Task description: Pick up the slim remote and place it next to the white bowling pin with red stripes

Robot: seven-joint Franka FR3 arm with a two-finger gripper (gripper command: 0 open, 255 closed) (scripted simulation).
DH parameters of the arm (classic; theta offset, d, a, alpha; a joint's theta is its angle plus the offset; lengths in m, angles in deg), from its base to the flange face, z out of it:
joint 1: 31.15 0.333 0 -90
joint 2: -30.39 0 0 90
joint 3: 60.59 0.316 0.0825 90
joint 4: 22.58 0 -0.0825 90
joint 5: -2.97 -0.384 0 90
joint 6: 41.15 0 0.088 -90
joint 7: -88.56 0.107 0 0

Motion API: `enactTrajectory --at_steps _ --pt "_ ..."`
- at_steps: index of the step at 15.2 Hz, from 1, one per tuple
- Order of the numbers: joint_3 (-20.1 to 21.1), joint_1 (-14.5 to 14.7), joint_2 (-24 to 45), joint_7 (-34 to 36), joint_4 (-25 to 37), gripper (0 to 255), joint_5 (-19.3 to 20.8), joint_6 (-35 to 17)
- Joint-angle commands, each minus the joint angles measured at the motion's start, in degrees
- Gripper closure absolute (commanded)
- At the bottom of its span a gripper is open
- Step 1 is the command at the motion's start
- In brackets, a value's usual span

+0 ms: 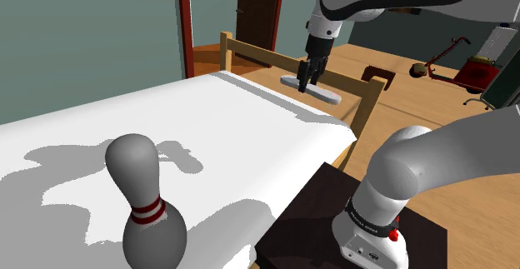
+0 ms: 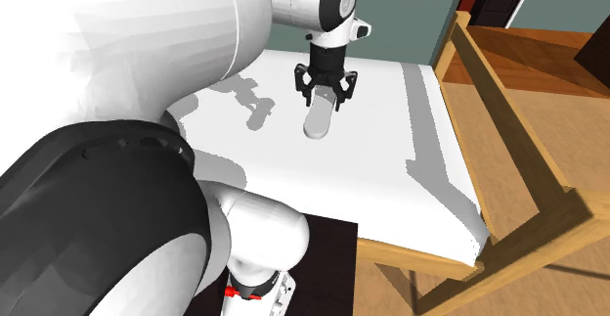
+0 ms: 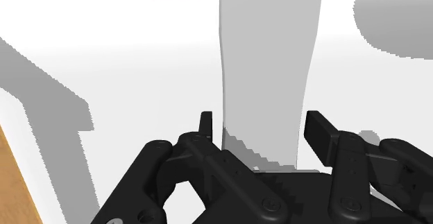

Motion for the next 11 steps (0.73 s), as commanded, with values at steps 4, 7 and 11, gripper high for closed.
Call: enactTrajectory --at_steps 4,7,11 --pt "0.3 0.1 0.1 0.0 4.0 255 -0.2 3.9" --pt "0.4 0.2 0.5 0.0 6.5 255 -0.3 6.1" --pt "0.5 0.3 1.0 0.0 10.0 255 -0.5 9.0"
